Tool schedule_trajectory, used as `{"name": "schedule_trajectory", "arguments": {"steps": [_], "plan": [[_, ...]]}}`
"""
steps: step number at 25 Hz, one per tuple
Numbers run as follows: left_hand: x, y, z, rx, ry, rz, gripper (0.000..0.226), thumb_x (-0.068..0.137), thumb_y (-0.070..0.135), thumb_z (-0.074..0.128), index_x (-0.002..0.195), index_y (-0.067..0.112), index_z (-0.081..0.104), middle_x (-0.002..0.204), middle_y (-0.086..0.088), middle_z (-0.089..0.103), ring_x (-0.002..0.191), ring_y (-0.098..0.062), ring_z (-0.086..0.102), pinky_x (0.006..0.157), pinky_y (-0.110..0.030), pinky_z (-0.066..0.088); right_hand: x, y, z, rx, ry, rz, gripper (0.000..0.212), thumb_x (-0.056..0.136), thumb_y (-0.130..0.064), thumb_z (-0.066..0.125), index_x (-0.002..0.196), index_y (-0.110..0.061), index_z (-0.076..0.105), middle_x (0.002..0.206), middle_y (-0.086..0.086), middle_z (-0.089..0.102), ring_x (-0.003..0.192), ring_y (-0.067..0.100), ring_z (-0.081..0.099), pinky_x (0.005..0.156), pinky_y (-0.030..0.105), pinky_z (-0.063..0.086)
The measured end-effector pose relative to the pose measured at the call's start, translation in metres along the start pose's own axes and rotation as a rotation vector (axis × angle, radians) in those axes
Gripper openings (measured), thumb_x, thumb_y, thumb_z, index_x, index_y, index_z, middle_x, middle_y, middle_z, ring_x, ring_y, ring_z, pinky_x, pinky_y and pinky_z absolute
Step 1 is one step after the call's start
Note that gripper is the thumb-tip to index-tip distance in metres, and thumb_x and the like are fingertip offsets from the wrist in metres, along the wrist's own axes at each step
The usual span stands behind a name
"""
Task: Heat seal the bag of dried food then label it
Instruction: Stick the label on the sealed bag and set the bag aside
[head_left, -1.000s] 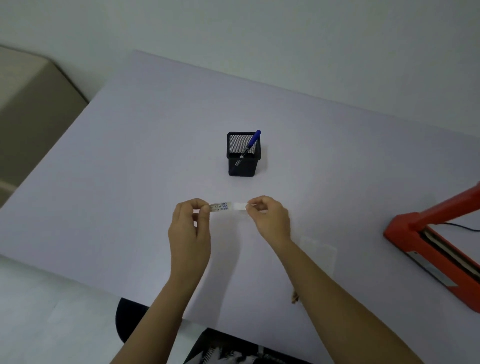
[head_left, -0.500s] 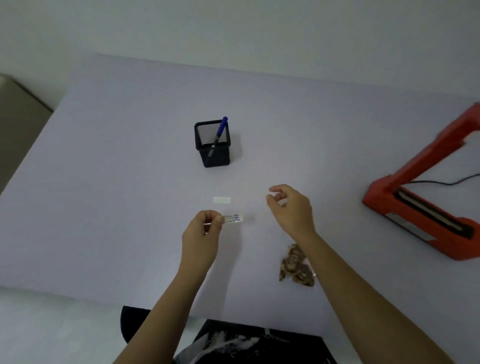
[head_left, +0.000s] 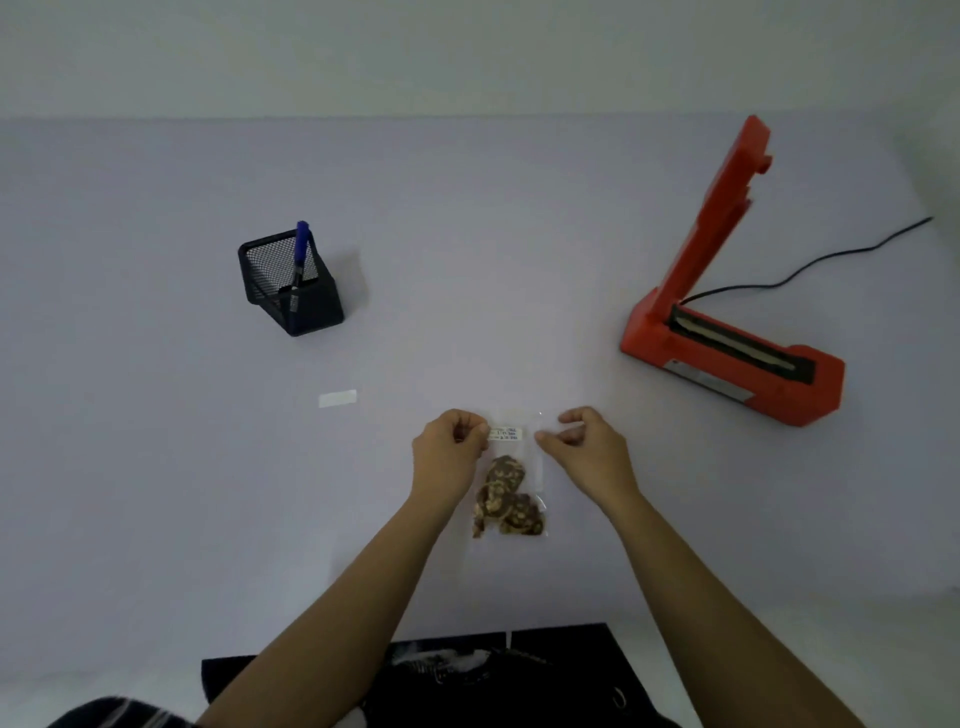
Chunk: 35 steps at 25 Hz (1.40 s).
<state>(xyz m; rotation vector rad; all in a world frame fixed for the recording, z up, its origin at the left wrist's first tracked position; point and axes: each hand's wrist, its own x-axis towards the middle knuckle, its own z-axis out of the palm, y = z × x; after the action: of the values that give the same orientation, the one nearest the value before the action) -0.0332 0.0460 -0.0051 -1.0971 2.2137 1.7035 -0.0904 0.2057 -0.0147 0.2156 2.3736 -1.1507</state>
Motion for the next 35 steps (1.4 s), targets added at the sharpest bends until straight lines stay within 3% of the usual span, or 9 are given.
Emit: {"name": "schedule_trajectory", "arguments": {"steps": [4,16,19,22,26,30,35], "plan": [[0.004,-0.006,0.010,0.096,0.090,0.027,0.009,0.088,0.015,0.058,0.085,0.014,0.067,0.073,0.006,0.065,0.071,-0.010,0.060,0.064,-0.012,0.043,0.003,-0.002,0.011,0.042,0.018,-0.024,0.033,0.072,-0.029,0.076,0.095,-0.015,0.057,0.071,-0.003,0.063,0.070,0.011,0.059,0.064,0.021,0.045],[0.001,-0.009,0.019,0.177,0.172,0.106,0.009,0.089,0.013,0.057,0.089,0.012,0.066,0.077,0.006,0.063,0.070,-0.006,0.056,0.059,0.002,0.038,0.002,0.000,0.015,0.135,-0.054,-0.156,0.012,0.084,-0.015,0.064,0.095,-0.016,0.067,0.086,-0.003,0.067,0.078,0.004,0.060,0.067,0.001,0.044],[0.000,-0.009,0.020,0.191,0.177,0.108,0.010,0.090,0.013,0.056,0.089,0.012,0.066,0.078,0.006,0.063,0.072,-0.008,0.056,0.058,0.000,0.039,0.001,-0.002,0.017,0.142,-0.038,-0.119,0.015,0.082,-0.023,0.066,0.095,-0.016,0.068,0.086,-0.005,0.068,0.078,0.000,0.060,0.071,0.007,0.048],[-0.001,-0.009,0.020,0.197,0.178,0.115,0.010,0.090,0.013,0.056,0.090,0.012,0.066,0.080,0.004,0.064,0.074,-0.010,0.058,0.059,-0.004,0.040,0.001,-0.005,0.020,0.153,-0.024,-0.088,0.022,0.077,-0.030,0.072,0.093,-0.015,0.067,0.083,-0.005,0.066,0.075,0.001,0.060,0.063,0.005,0.046],[-0.001,-0.009,0.022,0.209,0.187,0.128,0.011,0.090,0.012,0.056,0.092,0.010,0.066,0.086,0.000,0.068,0.078,-0.013,0.060,0.071,-0.019,0.045,0.001,-0.009,0.024,0.097,-0.008,-0.069,0.021,0.074,-0.023,0.075,0.091,-0.014,0.065,0.078,-0.007,0.060,0.069,0.003,0.055,0.061,0.009,0.042],[0.000,-0.011,0.024,0.308,0.191,0.217,0.012,0.091,0.013,0.053,0.092,0.008,0.064,0.087,-0.004,0.068,0.077,-0.015,0.058,0.070,-0.023,0.044,0.003,-0.012,0.025,0.040,0.007,-0.063,0.019,0.073,-0.020,0.075,0.086,-0.017,0.063,0.078,-0.004,0.060,0.067,0.004,0.054,0.061,0.011,0.042],[-0.002,-0.008,0.032,0.417,0.189,0.300,0.009,0.090,0.010,0.053,0.096,0.005,0.057,0.089,-0.008,0.062,0.077,-0.020,0.055,0.067,-0.028,0.042,0.003,-0.012,0.020,-0.120,0.068,-0.108,0.019,0.074,-0.021,0.074,0.090,-0.017,0.063,0.091,-0.003,0.053,0.078,0.012,0.053,0.070,0.020,0.038]]}}
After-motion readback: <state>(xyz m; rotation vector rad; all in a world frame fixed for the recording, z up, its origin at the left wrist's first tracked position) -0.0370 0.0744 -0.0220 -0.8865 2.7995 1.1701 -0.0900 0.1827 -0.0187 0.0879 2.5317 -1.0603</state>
